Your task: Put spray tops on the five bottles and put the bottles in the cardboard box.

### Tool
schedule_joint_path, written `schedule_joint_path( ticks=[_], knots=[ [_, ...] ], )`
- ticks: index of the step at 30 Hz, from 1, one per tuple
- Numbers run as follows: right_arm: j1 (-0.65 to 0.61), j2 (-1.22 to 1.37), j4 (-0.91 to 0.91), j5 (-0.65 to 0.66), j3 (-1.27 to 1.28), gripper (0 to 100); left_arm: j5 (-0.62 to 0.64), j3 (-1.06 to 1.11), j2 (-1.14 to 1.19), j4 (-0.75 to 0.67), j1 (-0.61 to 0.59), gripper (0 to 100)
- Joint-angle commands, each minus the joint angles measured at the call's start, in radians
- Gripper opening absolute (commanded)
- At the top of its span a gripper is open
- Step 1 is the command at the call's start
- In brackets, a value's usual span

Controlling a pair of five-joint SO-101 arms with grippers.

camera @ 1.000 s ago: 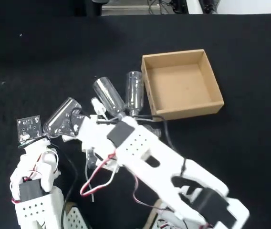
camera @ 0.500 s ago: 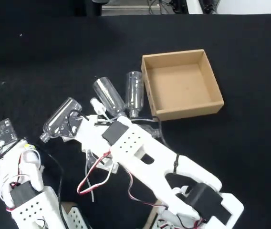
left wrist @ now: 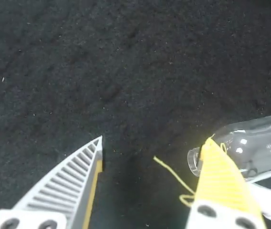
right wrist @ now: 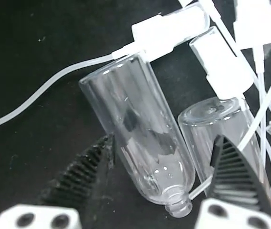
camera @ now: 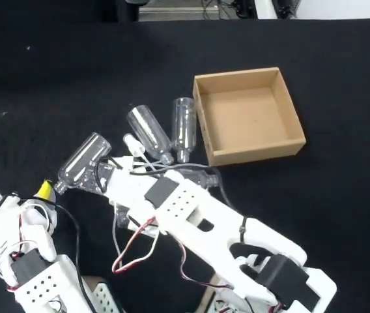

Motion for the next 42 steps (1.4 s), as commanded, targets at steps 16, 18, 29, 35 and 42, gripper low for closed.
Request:
schedule_joint_path(
  ticks=[16,18,29,35,42],
  knots=[
    [-0.109,0.021,0.068,0.04,0.041,29.6,0.012,0.008,-0.011,-0.012,-0.008,32],
    [-0.071,0.021,0.005,0.003,0.061,29.3,0.012,0.008,-0.011,-0.012,-0.008,32],
    [0.0,0.01,0.077,-0.071,0.133,8.7,0.012,0.008,-0.011,-0.011,-0.008,32],
    [0.037,-0.031,0.451,-0.074,-0.074,7.8,0.012,0.008,-0.011,-0.011,-0.008,32],
    [0.404,-0.298,0.729,0.068,-0.303,7.9,0.012,0.008,-0.011,-0.011,-0.008,32]
  ],
)
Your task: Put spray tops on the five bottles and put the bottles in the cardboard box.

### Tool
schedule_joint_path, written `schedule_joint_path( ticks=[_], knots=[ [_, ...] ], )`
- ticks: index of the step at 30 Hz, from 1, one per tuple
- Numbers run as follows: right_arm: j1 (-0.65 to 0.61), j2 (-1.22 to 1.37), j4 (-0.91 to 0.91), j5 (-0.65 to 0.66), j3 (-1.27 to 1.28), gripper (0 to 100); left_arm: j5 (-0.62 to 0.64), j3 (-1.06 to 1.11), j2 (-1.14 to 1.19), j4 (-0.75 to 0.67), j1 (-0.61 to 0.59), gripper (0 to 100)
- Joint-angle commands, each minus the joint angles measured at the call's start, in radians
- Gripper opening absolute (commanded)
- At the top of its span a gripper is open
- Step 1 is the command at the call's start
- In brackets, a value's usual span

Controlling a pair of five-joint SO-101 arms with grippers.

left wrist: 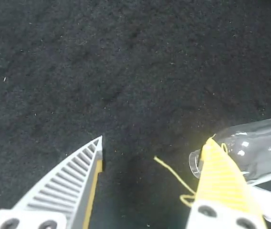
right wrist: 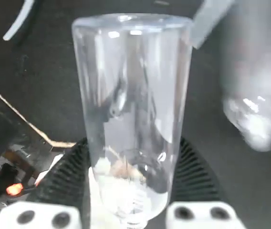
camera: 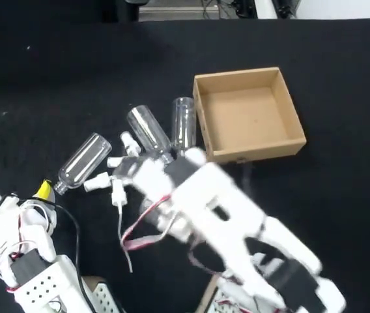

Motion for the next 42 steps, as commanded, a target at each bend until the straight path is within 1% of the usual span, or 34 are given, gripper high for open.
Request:
schedule_joint_path(
  ticks=[1,4,7,9,11,14,16,18,21,23,26,28,31,36,39,41,42],
  knots=[
    [0.255,-0.205,0.092,0.121,-0.114,8.0,0.012,0.008,-0.011,-0.011,-0.004,32],
    [0.52,-0.329,0.084,0.212,-0.084,8.1,0.012,0.008,-0.011,-0.011,-0.004,32],
    [0.799,-0.384,0.077,0.31,-0.039,8.1,0.012,0.008,-0.011,-0.011,-0.002,32],
    [0.977,-0.386,0.028,0.344,0.008,8.1,0.012,0.008,-0.011,-0.011,-0.002,32],
    [1.132,-0.386,-0.063,0.35,0.071,8.2,0.012,0.008,-0.011,-0.011,-0.002,32],
    [1.312,-0.386,-0.218,0.351,0.18,8.2,0.012,0.008,-0.011,-0.011,-0.002,32],
    [1.393,-0.386,-0.308,0.35,0.26,8.2,0.012,0.008,-0.011,-0.011,-0.002,32],
    [1.445,-0.386,-0.382,0.348,0.332,8.2,0.012,0.008,-0.011,-0.011,-0.002,32],
    [1.482,-0.386,-0.468,0.338,0.426,8.3,0.012,0.008,-0.011,-0.011,-0.002,32],
    [1.482,-0.386,-0.522,0.288,0.481,9.9,0.012,0.008,-0.011,-0.011,-0.002,32],
    [1.478,-0.386,-0.608,0.213,0.553,18.3,0.014,0.008,-0.011,-0.011,-0.002,32],
    [1.441,-0.386,-0.641,0.166,0.593,24.4,0.014,0.008,-0.011,-0.011,-0.002,32],
    [1.359,-0.389,-0.618,0.124,0.619,29.9,0.014,0.008,-0.011,-0.011,-0.002,32],
    [1.209,-0.394,-0.499,0.101,0.535,30.1,0.012,0.008,-0.011,-0.011,-0.002,32],
    [1.175,-0.394,-0.385,0.104,0.417,30.1,0.012,0.008,-0.011,-0.011,-0.002,32],
    [1.181,-0.394,-0.33,0.115,0.335,30.0,0.012,0.008,-0.011,-0.011,-0.002,32],
    [1.195,-0.389,-0.31,0.147,0.298,30.0,0.012,0.008,-0.011,-0.011,-0.002,32]
  ],
)
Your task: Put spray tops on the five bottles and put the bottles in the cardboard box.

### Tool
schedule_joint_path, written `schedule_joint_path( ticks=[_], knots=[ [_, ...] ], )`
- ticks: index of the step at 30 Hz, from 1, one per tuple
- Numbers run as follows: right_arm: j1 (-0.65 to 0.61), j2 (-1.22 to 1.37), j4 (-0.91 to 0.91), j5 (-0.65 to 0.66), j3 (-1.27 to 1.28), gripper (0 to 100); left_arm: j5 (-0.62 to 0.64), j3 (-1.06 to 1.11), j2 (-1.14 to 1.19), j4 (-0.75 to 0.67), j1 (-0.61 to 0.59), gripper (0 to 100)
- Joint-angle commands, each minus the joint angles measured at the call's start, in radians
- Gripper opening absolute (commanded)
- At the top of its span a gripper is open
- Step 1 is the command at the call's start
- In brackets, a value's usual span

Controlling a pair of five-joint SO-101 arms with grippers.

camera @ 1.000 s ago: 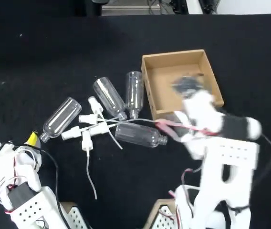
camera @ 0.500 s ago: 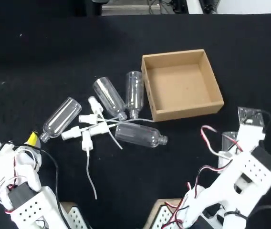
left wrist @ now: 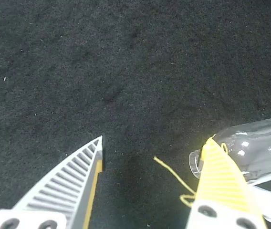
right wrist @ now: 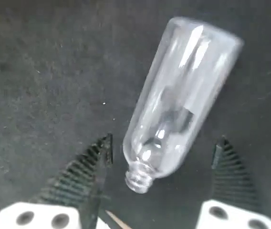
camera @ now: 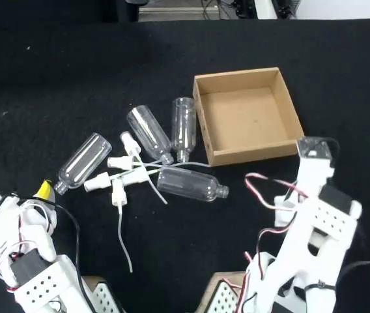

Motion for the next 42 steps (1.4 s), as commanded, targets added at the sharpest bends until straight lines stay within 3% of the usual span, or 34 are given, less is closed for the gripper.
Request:
schedule_joint_path(
  ticks=[1,5,13,18,22,30,42],
  knots=[
    [0.014,-0.039,0.084,0.094,-0.173,30.0,0.012,0.008,-0.011,-0.011,-0.002,32],
    [0.091,-0.044,0.06,0.46,-0.208,30.0,0.012,0.008,-0.011,-0.011,-0.002,32],
    [0.307,-0.039,-0.037,1.427,-0.186,30.4,0.012,0.008,-0.011,-0.011,-0.002,32],
    [0.331,-0.045,-0.137,1.797,-0.076,30.4,0.012,0.008,-0.011,-0.011,-0.002,32],
    [0.292,-0.045,-0.166,1.901,-0.028,30.4,0.012,0.008,-0.011,-0.011,-0.002,32],
    [0.153,-0.045,-0.169,1.9,0.047,30.4,0.012,0.008,-0.011,-0.011,-0.002,32],
    [0.126,-0.045,-0.353,1.901,0.213,30.1,0.012,0.008,-0.011,-0.011,-0.002,32]
  ],
)
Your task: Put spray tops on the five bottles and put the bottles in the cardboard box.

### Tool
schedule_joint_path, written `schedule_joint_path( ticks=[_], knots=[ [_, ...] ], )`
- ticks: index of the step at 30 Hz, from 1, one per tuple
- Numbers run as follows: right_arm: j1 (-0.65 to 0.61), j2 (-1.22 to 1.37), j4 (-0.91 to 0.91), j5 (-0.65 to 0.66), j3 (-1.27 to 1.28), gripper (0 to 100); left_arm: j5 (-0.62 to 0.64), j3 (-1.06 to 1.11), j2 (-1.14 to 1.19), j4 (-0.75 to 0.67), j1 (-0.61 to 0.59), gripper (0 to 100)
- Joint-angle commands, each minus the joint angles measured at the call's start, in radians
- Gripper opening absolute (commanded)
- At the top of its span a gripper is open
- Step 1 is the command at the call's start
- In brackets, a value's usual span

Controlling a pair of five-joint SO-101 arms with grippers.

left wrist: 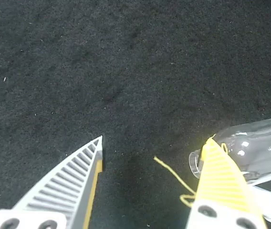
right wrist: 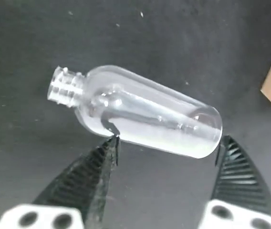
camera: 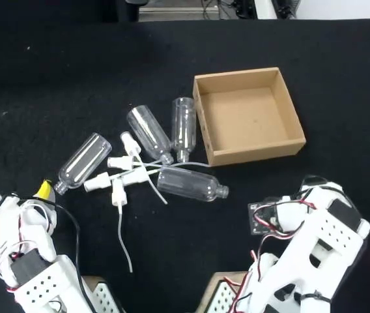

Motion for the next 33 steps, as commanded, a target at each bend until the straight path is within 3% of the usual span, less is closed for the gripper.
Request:
schedule_joint_path(
  ticks=[1,9,15,17,20,21,24,31,33],
  knots=[
    [-0.034,0.008,-0.054,0.005,0.074,30.1,0.012,0.008,-0.011,-0.011,-0.002,32],
    [-0.094,0.007,-0.048,-0.157,0.074,30.4,0.012,0.008,-0.011,-0.011,-0.002,32],
    [-0.072,0.008,-0.048,-0.175,0.101,29.3,0.012,0.008,-0.011,-0.011,-0.002,32],
    [-0.041,0.008,-0.054,-0.212,0.122,24.0,0.012,0.008,-0.011,-0.011,-0.002,32],
    [-0.008,0.008,-0.052,-0.307,0.133,6.8,0.012,0.008,-0.011,-0.011,-0.002,32],
    [0.002,0.008,-0.051,-0.358,0.13,0.7,0.012,0.008,-0.011,-0.011,-0.002,32],
    [0.046,0.008,-0.048,-0.552,0.102,4.4,0.012,0.008,-0.011,-0.011,-0.002,32],
    [0.135,0.012,-0.048,-1.178,-0.002,1.3,0.012,0.008,-0.011,-0.011,-0.002,32],
    [0.137,0.015,-0.051,-1.3,-0.01,2.1,0.012,0.008,-0.011,-0.011,-0.002,32]
  ],
)
